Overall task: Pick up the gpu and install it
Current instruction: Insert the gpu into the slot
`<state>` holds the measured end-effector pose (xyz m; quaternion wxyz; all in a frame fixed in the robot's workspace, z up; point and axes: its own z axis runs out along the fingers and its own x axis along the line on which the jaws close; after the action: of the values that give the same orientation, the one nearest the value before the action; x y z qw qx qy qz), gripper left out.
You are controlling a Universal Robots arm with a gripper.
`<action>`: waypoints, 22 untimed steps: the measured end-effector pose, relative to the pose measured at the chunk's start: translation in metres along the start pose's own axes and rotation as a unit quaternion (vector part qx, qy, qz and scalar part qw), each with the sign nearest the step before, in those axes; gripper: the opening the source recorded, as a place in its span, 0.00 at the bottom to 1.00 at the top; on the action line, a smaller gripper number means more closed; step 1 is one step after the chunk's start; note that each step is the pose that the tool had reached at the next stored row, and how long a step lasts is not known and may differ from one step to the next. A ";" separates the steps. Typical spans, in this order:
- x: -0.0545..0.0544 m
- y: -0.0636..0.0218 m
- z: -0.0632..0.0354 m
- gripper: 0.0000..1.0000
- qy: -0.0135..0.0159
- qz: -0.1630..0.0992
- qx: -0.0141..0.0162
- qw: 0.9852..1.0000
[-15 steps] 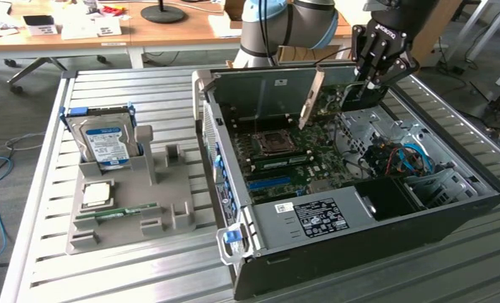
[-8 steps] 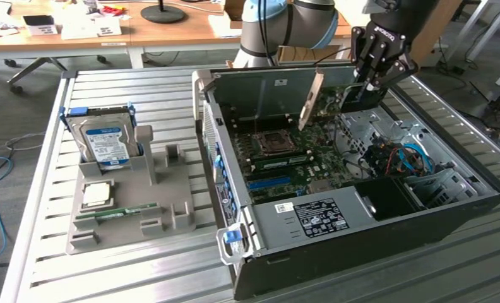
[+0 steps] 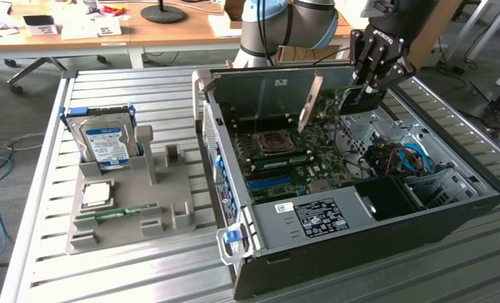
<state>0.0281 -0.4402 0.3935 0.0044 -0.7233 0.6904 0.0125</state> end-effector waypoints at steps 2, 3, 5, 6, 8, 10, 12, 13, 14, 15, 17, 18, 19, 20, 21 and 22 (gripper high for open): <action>0.000 0.0000 0.0019 0.27 0.000 0.000 0.000 1.000; 0.000 0.0001 0.0027 0.27 0.000 0.000 0.000 1.000; 0.000 0.0005 0.0047 0.27 0.000 0.000 0.001 1.000; 0.000 0.0010 0.0058 0.27 0.000 0.000 0.001 1.000; 0.000 0.0031 0.0077 0.27 0.000 0.000 0.003 1.000; 0.000 0.0060 0.0097 0.27 0.000 0.002 0.005 1.000; 0.000 0.0082 0.0113 0.27 0.000 0.004 0.007 1.000; 0.000 0.0087 0.0119 0.27 0.000 0.005 0.008 1.000; 0.000 0.0087 0.0122 0.27 0.000 0.009 0.008 1.000; 0.000 0.0087 0.0124 0.27 0.000 0.014 0.008 1.000; 0.000 0.0091 0.0127 0.27 0.000 0.022 0.008 1.000; 0.000 0.0094 0.0130 0.27 0.000 0.025 0.008 1.000; 0.000 0.0098 0.0133 0.27 0.000 0.028 0.008 1.000; 0.000 0.0105 0.0134 0.27 0.000 0.030 0.008 1.000; 0.000 0.0112 0.0138 0.27 0.000 0.031 0.008 0.999; 0.000 0.0118 0.0145 0.27 0.000 0.032 0.009 0.999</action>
<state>0.0162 -0.4403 0.3792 0.0102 -0.7006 0.7135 0.0065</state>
